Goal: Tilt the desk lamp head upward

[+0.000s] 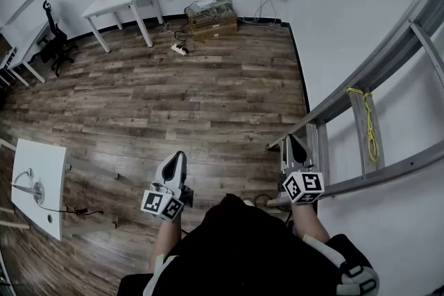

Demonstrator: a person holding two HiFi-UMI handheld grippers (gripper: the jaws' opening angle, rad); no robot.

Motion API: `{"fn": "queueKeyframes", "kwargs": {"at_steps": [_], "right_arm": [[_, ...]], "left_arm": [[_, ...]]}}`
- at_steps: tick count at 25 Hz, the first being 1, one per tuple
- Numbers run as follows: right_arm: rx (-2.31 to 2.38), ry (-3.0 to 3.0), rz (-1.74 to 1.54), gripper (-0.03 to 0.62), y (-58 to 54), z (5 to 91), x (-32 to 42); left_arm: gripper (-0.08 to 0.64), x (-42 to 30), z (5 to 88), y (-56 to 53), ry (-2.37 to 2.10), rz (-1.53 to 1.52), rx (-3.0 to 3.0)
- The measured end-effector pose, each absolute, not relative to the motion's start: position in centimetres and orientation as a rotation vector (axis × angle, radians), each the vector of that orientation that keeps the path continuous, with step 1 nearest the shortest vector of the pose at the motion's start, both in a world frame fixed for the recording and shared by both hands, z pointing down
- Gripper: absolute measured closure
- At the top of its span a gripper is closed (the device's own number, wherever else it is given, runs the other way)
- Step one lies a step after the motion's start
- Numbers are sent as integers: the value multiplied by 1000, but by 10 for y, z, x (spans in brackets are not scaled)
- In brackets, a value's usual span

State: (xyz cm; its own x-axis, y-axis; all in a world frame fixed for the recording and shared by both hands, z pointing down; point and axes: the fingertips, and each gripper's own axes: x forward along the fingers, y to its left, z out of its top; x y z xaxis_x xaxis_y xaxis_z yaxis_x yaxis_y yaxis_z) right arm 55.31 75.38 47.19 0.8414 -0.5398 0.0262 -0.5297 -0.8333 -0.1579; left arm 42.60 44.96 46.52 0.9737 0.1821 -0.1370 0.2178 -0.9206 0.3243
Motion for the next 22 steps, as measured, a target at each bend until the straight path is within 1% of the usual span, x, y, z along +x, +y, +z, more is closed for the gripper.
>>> {"fn": "queueKeyframes", "kwargs": {"at_steps": [13,22], "right_arm": [[-2862,800,-135,592,758,481,545],[-2804,997,-88,591,726,470,541]], "left_arm": [[561,417,473,443,287,-135,2787],[561,394,482,433,151,-136,2790]]}}
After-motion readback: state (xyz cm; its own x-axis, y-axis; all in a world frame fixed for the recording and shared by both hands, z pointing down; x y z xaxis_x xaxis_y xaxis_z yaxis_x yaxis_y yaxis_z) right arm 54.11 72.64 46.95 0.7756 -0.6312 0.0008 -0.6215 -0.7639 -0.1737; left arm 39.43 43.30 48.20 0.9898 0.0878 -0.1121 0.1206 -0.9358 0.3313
